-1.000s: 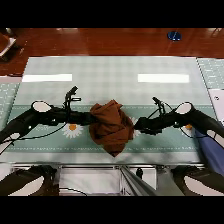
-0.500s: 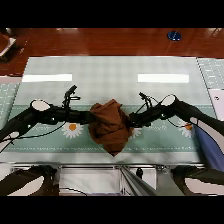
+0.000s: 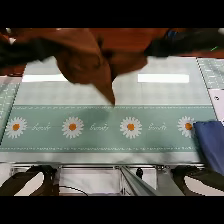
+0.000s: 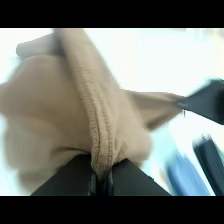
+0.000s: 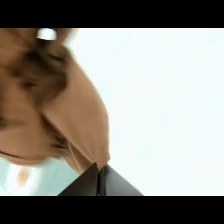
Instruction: Fold the shirts.
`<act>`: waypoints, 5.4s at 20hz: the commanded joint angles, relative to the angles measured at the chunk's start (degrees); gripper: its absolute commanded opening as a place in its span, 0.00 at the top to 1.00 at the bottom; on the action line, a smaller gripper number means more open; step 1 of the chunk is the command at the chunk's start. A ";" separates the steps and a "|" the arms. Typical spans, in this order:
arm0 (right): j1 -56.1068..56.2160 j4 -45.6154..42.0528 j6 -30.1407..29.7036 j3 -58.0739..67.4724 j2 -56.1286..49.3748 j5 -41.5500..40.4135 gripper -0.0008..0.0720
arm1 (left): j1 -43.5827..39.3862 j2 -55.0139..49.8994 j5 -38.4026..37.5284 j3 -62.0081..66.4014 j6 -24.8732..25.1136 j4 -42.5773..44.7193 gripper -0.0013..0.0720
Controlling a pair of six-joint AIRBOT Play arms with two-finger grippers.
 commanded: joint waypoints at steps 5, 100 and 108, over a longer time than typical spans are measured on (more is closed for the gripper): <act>-1.05 -19.47 3.48 22.82 16.92 -0.83 0.96 | 13.31 3.76 -16.94 36.50 -11.02 11.15 0.95; -19.56 -1.22 -2.01 25.73 11.52 0.09 0.96 | 7.26 4.61 -6.60 37.27 -13.86 6.75 0.95; -19.52 -12.04 -1.38 25.73 32.30 6.45 0.96 | 12.26 18.29 -12.00 42.77 -15.47 20.20 0.95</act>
